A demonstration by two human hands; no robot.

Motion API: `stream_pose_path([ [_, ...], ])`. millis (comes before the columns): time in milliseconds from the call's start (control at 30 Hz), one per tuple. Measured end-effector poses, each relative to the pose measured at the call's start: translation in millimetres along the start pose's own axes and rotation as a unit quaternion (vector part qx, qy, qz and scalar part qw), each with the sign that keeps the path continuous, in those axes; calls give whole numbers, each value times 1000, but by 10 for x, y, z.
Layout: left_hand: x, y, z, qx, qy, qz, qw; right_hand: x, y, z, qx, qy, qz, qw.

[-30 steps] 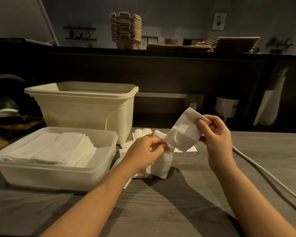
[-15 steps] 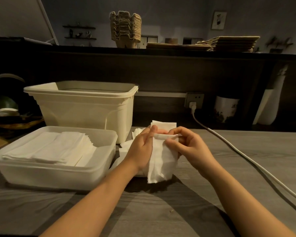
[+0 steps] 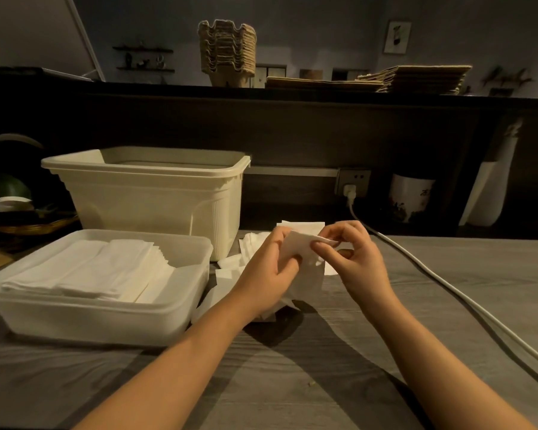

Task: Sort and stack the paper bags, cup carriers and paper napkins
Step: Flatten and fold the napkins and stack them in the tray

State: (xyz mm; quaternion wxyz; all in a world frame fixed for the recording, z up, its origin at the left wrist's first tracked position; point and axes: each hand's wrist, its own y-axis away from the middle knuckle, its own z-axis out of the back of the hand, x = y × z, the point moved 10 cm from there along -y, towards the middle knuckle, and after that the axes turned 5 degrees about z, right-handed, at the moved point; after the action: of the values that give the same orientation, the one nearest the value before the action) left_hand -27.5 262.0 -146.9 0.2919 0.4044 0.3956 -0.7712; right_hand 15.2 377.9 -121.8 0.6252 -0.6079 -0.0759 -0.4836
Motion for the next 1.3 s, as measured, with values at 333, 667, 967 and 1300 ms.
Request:
stream_pose_path([
  [333, -85, 23, -63, 29, 16, -31, 999, -47, 26, -84, 28, -66, -38, 997],
  [667, -99, 35, -85, 23, 16, -41, 999, -148, 52, -64, 38, -37, -91, 994],
  [967, 107, -72, 70, -14, -38, 41, 998, -232, 11, 126, -34, -84, -106, 990],
  [1300, 247, -112, 330, -82, -204, 42, 975, -603, 63, -18, 169, 240, -154, 944],
])
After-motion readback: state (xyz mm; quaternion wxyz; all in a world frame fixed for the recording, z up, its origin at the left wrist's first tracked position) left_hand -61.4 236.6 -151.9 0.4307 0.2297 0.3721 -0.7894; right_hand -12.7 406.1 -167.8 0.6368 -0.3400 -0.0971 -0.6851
